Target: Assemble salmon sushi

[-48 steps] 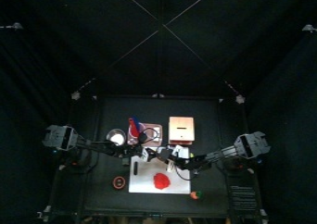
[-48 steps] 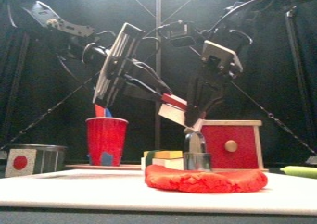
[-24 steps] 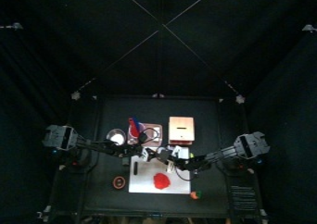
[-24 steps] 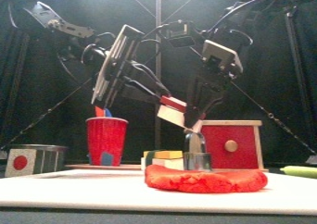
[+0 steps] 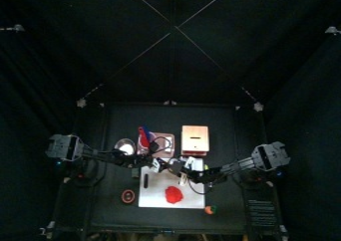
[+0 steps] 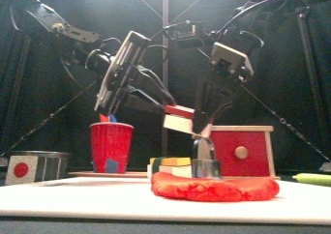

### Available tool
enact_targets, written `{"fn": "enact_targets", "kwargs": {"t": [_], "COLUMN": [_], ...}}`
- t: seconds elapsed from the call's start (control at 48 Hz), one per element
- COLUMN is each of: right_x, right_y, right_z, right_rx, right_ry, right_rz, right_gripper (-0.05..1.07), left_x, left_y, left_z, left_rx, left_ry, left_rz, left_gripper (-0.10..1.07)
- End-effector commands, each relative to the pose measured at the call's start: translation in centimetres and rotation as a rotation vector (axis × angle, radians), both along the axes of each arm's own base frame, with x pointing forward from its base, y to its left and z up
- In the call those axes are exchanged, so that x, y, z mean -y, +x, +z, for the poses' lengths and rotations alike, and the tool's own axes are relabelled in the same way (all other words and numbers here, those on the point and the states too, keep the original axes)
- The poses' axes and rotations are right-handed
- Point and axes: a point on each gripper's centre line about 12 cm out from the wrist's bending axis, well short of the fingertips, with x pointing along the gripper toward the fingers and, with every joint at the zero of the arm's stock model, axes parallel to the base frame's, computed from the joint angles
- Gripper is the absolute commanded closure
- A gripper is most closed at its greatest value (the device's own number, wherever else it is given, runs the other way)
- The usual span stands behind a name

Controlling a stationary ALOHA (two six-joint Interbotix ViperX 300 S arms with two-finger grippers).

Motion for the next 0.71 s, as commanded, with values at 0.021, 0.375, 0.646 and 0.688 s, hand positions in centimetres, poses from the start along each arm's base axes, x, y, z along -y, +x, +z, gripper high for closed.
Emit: {"fn": "enact_targets", "kwargs": {"t": [0.021, 0.375, 0.646, 0.688], "right_x": [-1.1, -1.2, -0.9, -0.9], "right_y": [1.7, 1.6, 1.5, 1.4], "right_z": [3.6, 3.2, 2.9, 2.8], "right_rx": [0.106, 0.095, 0.085, 0.083], "right_ry": [0.024, 0.021, 0.022, 0.021], "right_rz": [0.021, 0.026, 0.012, 0.014], "right_gripper": [0.33, 0.33, 0.33, 0.33], "left_x": [-0.7, -0.6, -0.5, -0.4], "left_y": [0.1, 0.3, 0.3, 0.3], "left_z": [0.3, 0.7, 1.3, 1.3], "left_rx": [0.012, 0.022, 0.037, 0.038], "left_ry": [0.005, 0.011, 0.018, 0.027], "left_rz": [0.016, 0.01, 0.003, -0.005], "left_gripper": [0.35, 0.28, 0.28, 0.27]}}
